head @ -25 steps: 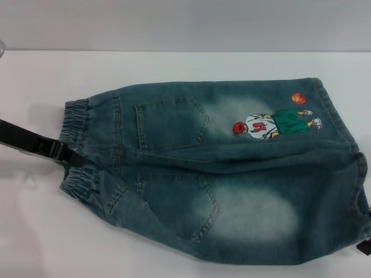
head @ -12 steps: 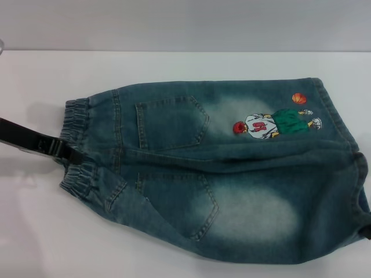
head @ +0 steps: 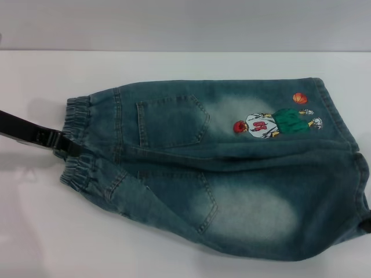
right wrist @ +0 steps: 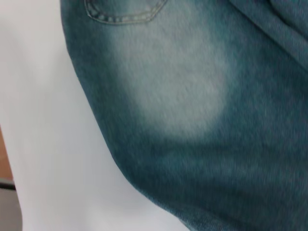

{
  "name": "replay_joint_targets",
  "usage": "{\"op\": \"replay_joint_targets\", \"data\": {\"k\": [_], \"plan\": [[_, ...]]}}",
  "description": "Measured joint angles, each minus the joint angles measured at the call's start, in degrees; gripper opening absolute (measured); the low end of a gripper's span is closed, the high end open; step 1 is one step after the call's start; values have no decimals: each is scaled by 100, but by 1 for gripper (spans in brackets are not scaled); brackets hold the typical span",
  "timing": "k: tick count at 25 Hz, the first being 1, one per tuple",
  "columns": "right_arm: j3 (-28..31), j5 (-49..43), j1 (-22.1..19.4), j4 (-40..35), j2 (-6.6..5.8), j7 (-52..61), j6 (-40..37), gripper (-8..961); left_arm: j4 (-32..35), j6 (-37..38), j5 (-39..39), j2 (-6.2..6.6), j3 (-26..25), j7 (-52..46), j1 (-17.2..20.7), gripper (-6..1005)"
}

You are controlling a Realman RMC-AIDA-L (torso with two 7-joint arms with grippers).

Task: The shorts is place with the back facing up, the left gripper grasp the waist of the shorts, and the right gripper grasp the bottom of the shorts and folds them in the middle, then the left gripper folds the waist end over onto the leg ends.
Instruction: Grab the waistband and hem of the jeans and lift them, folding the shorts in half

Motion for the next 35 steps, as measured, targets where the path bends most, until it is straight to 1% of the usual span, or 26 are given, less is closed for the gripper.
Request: {"op": "replay_joint_targets", "data": {"k": [3, 9, 16, 22, 27, 30, 32, 35], "plan": [[121, 154, -47, -107, -3, -126, -107, 9, 14, -36, 0, 0, -6, -7, -9, 58], [765, 554, -140, -333, -32, -602, -452, 19, 103, -95, -45, -18, -31, -5, -34, 63], [1004, 926, -238, -488, -37, -818, -395, 30, 234, -284, -58, -45, -190, -9, -93, 69], [1445, 1218, -313, -489, -45, -1132, -255, 39, 267, -526, -59, -5, -324, -27, -90, 74], [1914, 1731, -514, -537, -53, -1566, 69, 47, 329, -686, -57, 4, -434, -40, -89, 78], [2102, 1851, -564, -536, -56, -1665, 246, 52, 401, -775, -55, 8, -461, -41, -91, 81], [2171, 1993, -604, -524, -53, -1706, 381, 55, 484, -851, -56, -19, -467, -44, -95, 83], [2197, 2462, -733, -542, -16, -1784, 552, 59, 554, -942, -60, -76, -471, -33, -116, 85]]}}
